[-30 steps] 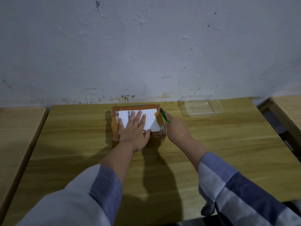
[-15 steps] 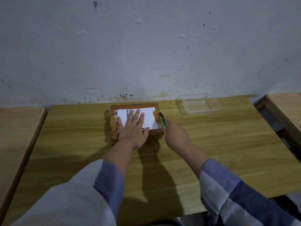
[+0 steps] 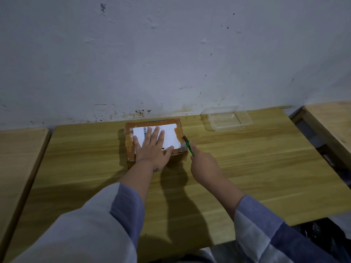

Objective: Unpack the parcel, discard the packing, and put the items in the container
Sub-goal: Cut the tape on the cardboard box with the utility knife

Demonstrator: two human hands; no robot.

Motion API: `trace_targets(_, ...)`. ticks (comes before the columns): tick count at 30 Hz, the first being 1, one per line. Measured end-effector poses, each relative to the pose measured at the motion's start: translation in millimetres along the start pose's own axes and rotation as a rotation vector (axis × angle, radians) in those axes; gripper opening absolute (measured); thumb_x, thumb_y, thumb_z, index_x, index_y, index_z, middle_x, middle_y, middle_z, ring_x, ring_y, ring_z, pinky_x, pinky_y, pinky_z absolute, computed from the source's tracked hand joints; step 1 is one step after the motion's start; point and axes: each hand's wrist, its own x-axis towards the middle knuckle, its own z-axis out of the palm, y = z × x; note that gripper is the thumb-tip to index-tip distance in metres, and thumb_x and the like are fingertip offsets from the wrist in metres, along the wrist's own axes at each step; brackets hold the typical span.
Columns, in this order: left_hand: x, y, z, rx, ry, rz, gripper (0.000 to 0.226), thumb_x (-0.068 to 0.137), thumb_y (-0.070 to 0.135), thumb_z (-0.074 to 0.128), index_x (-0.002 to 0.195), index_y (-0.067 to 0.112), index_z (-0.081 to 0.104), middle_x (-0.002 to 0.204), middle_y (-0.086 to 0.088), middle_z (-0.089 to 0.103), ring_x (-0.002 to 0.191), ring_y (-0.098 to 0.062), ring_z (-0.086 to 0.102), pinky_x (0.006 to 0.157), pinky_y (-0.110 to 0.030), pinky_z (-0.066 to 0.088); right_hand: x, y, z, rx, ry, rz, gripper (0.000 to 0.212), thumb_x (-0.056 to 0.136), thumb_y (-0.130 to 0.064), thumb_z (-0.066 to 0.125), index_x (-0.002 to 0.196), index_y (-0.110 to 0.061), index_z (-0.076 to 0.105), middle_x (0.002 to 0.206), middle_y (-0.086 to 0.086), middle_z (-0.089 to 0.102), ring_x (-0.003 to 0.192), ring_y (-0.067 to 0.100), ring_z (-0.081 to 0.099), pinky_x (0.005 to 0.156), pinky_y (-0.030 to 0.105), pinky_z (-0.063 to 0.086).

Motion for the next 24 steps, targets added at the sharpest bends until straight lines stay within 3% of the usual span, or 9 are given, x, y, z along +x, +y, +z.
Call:
trace_targets(7,0,0,1,-0.002,0.007,0.002,0.072,0.092,0.066,0.007,0.151,0.028,-0.011,0.159,0.005,-0.022,0.145,-0.019,-0.024,0.112,-0.063,-0.010,-9,6,3,-0.015,-0.019,-0.002,0.067,0.096,-0.006,0.039,0.151,-0.027,0.006,0.104,0.015,0.066,0.092,0.029,0.064,0.060,0.031,0.039)
trace_targets(12,-1,1,2,-0.016,0.002,-0.008,0.072,0.092,0.065,0.007,0.151,0.027,-0.011,0.158,0.005,-0.024,0.144,-0.020,-0.026,0.111,-0.063,-0.012,-8,9,-3,0.089,0.035,0.019,0.059,0.099,-0.014,0.036,0.150,-0.030,0.010,0.100,0.014,0.067,0.073,0.022,0.054,0.043,0.023,0.031)
trace_targets(18,-4,5,4,-0.026,0.002,-0.032,0.073,0.093,0.065,0.008,0.151,0.027,-0.011,0.158,0.004,-0.024,0.144,-0.020,-0.025,0.109,-0.063,-0.013,13,5,-6,0.116,0.032,-0.014,0.062,0.097,-0.009,0.038,0.150,-0.028,0.012,0.108,0.017,0.067,0.091,0.030,0.064,0.057,0.031,0.044)
trace_targets(21,-5,6,6,-0.033,-0.008,-0.029,0.073,0.093,0.065,0.009,0.151,0.027,-0.012,0.158,0.004,-0.024,0.144,-0.020,-0.026,0.109,-0.063,-0.014,15,6,-7,0.190,0.045,-0.048,0.056,0.096,-0.010,0.035,0.148,-0.026,0.021,0.116,0.023,0.062,0.100,0.038,0.062,0.078,0.037,0.048)
trace_targets(24,-4,4,5,-0.038,0.000,-0.048,0.073,0.093,0.065,0.009,0.151,0.027,-0.012,0.158,0.005,-0.025,0.144,-0.020,-0.027,0.109,-0.062,-0.014,24,3,-3,0.152,0.028,-0.052,0.059,0.095,-0.007,0.036,0.149,-0.024,0.018,0.114,0.021,0.064,0.098,0.036,0.063,0.078,0.037,0.050)
